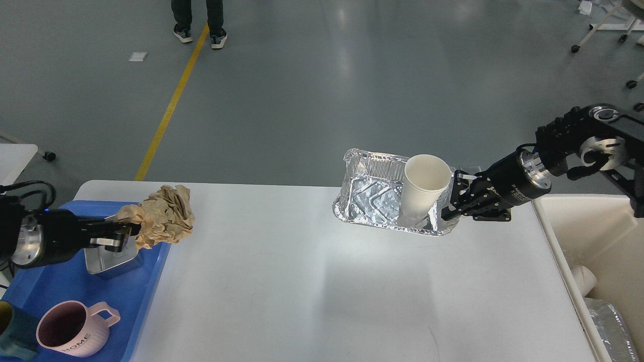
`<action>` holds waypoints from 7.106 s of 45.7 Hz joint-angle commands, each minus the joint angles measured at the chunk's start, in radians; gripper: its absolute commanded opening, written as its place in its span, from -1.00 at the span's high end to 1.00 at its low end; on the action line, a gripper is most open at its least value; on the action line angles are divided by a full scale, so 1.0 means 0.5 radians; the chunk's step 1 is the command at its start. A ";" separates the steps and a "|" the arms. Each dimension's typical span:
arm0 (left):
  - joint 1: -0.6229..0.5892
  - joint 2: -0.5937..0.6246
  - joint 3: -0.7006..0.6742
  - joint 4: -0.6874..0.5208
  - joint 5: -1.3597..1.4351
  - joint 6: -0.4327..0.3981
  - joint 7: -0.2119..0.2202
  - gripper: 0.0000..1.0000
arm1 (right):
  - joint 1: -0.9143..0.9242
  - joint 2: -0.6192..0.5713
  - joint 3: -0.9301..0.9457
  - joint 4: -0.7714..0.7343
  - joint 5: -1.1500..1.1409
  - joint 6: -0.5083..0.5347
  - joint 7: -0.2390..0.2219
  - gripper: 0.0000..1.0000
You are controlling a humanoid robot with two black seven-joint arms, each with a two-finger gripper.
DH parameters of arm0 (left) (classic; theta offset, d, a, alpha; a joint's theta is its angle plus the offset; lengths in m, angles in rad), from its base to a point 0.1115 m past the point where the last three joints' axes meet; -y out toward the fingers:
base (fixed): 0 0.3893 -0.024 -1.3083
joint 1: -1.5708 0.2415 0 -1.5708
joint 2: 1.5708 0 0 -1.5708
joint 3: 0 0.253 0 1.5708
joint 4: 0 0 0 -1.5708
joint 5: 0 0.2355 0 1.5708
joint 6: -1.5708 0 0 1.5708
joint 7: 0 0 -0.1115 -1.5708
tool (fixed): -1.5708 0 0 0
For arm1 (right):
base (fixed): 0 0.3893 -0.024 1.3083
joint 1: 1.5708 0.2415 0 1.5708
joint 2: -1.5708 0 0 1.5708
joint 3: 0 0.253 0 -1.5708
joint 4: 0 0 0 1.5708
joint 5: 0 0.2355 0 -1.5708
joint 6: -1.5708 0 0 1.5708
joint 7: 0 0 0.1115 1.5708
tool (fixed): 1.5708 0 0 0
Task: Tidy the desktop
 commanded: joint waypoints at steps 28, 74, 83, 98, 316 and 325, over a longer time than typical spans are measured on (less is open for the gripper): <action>-0.323 -0.216 -0.559 -0.023 -0.257 -0.382 -0.034 0.96 | 0.026 0.029 0.006 0.002 -0.034 0.000 0.000 1.00; -0.630 -1.999 -0.246 1.131 -0.091 -0.398 0.006 0.85 | 0.041 0.063 0.006 -0.005 -0.034 0.000 0.000 1.00; -0.642 -2.017 -0.246 1.137 -0.088 -0.373 0.012 -0.10 | 0.041 0.051 0.009 -0.001 -0.034 0.000 0.000 1.00; -0.648 -1.990 -0.405 1.137 -0.324 -0.336 0.003 -0.93 | 0.029 0.057 0.009 -0.008 -0.034 0.000 0.000 1.00; 1.914 -2.269 -3.256 0.330 -2.668 0.271 0.405 -0.94 | -1.965 0.585 2.163 0.265 0.780 -1.122 1.448 -1.00; 1.911 -2.253 -3.249 0.330 -2.668 0.268 0.405 -0.94 | -1.969 0.612 2.212 0.275 0.650 -1.122 1.460 -1.00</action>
